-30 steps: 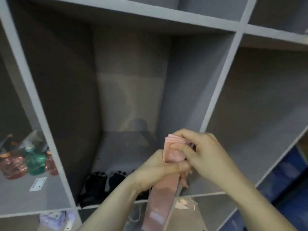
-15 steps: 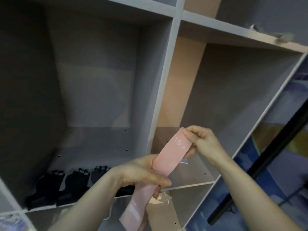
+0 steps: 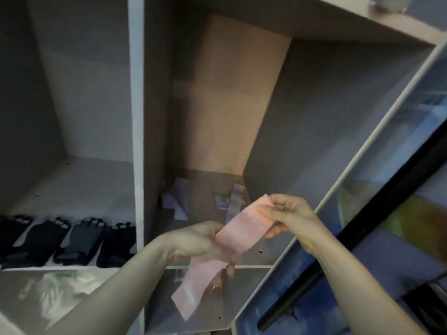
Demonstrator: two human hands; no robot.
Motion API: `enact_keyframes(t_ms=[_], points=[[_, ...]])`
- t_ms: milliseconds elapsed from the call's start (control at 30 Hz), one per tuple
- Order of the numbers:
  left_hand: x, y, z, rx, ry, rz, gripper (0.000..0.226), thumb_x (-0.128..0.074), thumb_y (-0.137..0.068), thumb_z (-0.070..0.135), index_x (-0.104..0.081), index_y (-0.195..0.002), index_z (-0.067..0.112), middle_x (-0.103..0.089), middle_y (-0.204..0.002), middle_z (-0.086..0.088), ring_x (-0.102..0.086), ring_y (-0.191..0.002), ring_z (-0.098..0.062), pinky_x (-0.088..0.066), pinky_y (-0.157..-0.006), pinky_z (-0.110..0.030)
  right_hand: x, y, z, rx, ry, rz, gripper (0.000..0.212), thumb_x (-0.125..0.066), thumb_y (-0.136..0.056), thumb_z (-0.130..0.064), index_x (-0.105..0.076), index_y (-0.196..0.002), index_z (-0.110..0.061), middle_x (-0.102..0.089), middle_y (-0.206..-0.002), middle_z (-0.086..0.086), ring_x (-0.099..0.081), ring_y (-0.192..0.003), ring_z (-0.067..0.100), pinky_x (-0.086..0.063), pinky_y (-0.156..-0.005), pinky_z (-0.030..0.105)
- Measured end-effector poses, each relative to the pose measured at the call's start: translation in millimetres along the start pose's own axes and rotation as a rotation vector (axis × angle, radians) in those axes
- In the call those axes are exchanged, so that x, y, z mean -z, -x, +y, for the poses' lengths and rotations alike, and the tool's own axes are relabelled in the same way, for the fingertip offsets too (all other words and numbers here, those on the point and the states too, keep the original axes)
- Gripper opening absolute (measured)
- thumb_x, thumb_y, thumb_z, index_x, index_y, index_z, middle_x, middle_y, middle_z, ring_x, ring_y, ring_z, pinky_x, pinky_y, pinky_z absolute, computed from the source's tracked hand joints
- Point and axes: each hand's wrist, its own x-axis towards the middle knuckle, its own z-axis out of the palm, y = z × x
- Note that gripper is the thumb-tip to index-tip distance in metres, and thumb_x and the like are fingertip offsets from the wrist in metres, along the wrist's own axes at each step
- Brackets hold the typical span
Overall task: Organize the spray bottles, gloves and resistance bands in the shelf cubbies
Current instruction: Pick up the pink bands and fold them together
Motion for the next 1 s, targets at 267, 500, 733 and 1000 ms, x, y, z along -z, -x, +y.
enact_keyframes(t_ms=[267,500,733,1000], points=[[13,-8,-11,0.086,0.051,0.029,0.066,-0.086,-0.058,0.031,-0.06,-0.109,0.0,-0.068,-0.075,0.0,-0.066,-0.057,-0.004,-0.053,-0.056,-0.018,47,-13,27,-0.038,-0.084,0.172,0.006,-0.063,-0.086,-0.003,-0.067,-0.088,-0.007,-0.069,-0.071,0.003,-0.066,-0.064,0.014,-0.057,-0.05,0.025],[42,-8,-19,0.176,0.089,0.218,0.042,-0.082,-0.063,0.027,-0.072,-0.096,0.003,-0.071,-0.087,-0.017,-0.066,-0.066,-0.023,-0.053,-0.059,-0.027,60,-41,68,-0.098,-0.18,0.438,0.018,-0.063,-0.086,-0.005,-0.063,-0.071,-0.015,-0.062,-0.074,0.006,-0.059,-0.067,0.018,-0.052,-0.041,0.018],[47,-25,-63,0.282,0.371,0.772,0.017,-0.072,-0.081,0.01,-0.067,-0.096,0.003,-0.064,-0.086,-0.019,-0.062,-0.066,-0.027,-0.058,-0.046,-0.033,48,-67,135,-0.257,-0.268,0.533,0.012,-0.062,-0.087,-0.002,-0.059,-0.076,-0.006,-0.059,-0.078,0.01,-0.057,-0.075,0.025,-0.055,-0.043,0.022],[46,-59,-124,0.331,0.32,1.084,0.016,-0.07,-0.083,0.012,-0.064,-0.091,0.0,-0.065,-0.088,-0.021,-0.062,-0.062,-0.029,-0.052,-0.034,-0.027,23,-98,213,-0.443,-0.093,0.447,0.015,-0.067,-0.083,-0.004,-0.06,-0.072,-0.012,-0.061,-0.091,0.014,-0.058,-0.074,0.023,-0.049,-0.037,0.015]])
